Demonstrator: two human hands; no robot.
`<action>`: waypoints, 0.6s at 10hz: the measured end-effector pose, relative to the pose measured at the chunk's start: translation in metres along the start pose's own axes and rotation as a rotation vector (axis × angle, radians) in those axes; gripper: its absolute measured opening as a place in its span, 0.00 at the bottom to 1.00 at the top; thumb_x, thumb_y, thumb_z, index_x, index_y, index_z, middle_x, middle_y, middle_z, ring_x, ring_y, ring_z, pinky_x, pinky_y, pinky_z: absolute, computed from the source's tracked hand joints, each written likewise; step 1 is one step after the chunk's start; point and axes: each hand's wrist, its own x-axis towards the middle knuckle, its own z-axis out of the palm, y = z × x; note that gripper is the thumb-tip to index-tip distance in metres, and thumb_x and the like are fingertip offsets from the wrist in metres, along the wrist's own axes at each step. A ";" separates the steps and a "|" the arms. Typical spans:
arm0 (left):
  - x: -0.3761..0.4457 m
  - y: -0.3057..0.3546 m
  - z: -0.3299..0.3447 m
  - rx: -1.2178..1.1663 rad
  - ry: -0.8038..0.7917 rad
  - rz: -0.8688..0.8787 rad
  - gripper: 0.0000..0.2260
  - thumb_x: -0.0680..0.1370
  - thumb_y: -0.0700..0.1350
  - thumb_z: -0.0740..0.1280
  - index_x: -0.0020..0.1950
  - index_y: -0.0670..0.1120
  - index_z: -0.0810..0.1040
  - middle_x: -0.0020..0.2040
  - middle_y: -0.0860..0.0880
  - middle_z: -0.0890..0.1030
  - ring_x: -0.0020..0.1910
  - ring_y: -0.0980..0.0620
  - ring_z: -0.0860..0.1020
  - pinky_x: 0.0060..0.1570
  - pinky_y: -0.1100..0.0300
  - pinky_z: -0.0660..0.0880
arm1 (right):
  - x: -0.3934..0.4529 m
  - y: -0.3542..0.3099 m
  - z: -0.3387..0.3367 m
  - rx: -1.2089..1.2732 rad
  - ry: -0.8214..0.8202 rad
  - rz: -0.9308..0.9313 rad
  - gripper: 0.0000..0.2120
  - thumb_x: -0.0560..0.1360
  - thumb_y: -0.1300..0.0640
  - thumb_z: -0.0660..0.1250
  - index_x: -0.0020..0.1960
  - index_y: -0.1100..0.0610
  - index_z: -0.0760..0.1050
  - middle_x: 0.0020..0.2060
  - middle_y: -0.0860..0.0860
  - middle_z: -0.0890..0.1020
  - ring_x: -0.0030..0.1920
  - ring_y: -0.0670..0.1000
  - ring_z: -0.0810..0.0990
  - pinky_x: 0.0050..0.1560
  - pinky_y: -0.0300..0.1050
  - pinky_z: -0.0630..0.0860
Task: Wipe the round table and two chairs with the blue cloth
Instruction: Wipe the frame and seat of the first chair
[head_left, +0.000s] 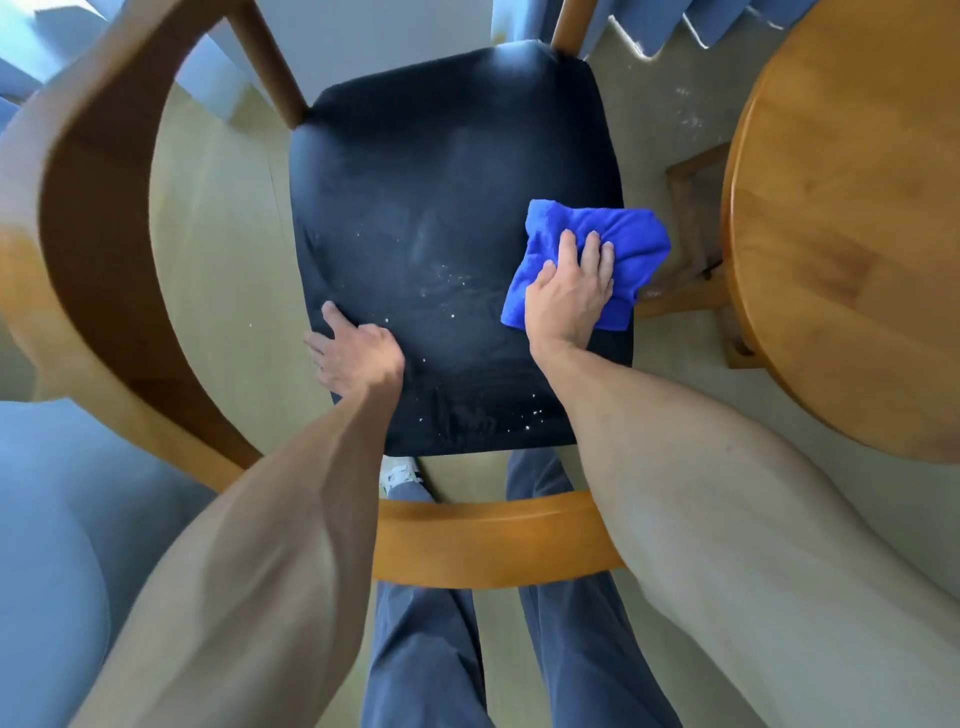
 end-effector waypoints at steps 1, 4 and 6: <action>0.008 -0.005 -0.012 -0.035 -0.024 -0.056 0.23 0.81 0.46 0.54 0.76 0.47 0.59 0.70 0.38 0.67 0.69 0.39 0.67 0.67 0.44 0.64 | -0.006 -0.004 0.003 0.025 0.025 -0.033 0.20 0.81 0.60 0.57 0.72 0.54 0.68 0.74 0.54 0.67 0.76 0.56 0.59 0.72 0.53 0.61; 0.027 -0.049 -0.021 -0.394 -0.194 -0.398 0.25 0.83 0.48 0.54 0.79 0.41 0.57 0.77 0.41 0.63 0.73 0.41 0.65 0.69 0.48 0.64 | -0.067 -0.058 0.030 0.243 -0.016 -0.299 0.19 0.74 0.73 0.58 0.60 0.64 0.79 0.60 0.59 0.81 0.66 0.59 0.72 0.68 0.50 0.68; 0.047 -0.047 -0.045 -0.308 -0.129 -0.287 0.19 0.85 0.44 0.50 0.74 0.40 0.65 0.72 0.41 0.69 0.70 0.43 0.69 0.64 0.54 0.66 | -0.093 -0.121 0.053 0.265 -0.199 -0.561 0.21 0.72 0.74 0.58 0.59 0.64 0.79 0.58 0.59 0.81 0.64 0.61 0.74 0.68 0.56 0.68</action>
